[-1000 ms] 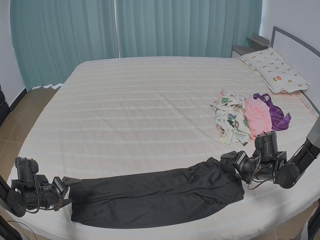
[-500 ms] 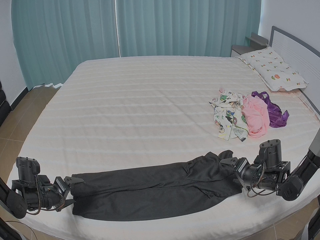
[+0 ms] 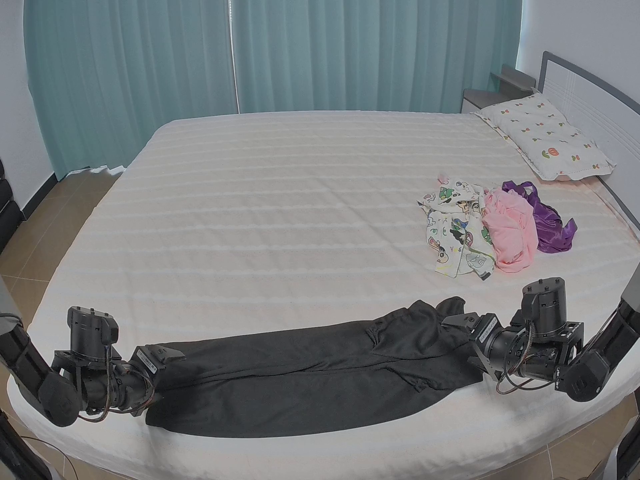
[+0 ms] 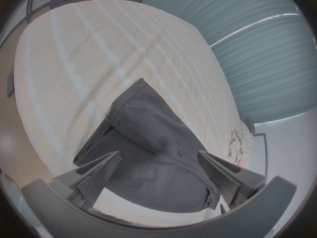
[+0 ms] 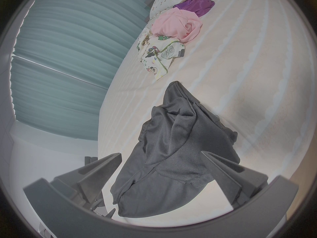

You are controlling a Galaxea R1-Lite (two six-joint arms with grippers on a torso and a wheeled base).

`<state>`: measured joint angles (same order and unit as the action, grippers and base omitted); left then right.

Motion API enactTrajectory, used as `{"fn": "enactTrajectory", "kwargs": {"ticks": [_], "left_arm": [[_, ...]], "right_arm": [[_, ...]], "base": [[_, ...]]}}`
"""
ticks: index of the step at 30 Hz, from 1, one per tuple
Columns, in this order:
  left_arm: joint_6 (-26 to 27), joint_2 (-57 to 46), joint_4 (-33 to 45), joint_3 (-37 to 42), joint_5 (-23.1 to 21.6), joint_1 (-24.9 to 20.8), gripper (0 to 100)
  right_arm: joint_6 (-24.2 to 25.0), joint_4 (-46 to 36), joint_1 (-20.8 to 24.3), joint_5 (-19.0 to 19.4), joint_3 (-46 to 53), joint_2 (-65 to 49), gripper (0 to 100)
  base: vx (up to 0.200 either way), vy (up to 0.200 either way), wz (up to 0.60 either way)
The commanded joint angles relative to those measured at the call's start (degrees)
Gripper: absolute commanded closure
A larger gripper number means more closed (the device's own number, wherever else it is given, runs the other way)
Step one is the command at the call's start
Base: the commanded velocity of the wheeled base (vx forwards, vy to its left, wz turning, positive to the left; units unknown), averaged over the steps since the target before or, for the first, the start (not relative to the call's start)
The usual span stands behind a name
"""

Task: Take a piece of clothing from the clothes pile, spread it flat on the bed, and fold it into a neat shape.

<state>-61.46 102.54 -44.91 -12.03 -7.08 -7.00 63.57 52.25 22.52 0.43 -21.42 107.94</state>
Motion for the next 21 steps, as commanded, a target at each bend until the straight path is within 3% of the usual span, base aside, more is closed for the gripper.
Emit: {"fn": "enactTrajectory", "kwargs": {"ticks": [1,21], "left_arm": [[-0.4,5.7,-2.0,-0.2,1.8,-0.9,0],[-0.6,9.9,-6.9,0.8,3.0,-0.2,0]], "right_arm": [[0.5,0.0,0.0,0.0,0.1,-0.1,0],[0.5,0.0,0.1,0.0,0.1,0.4,0]], "base": [[0.000,0.000,0.00],[0.000,0.000,0.00]]}}
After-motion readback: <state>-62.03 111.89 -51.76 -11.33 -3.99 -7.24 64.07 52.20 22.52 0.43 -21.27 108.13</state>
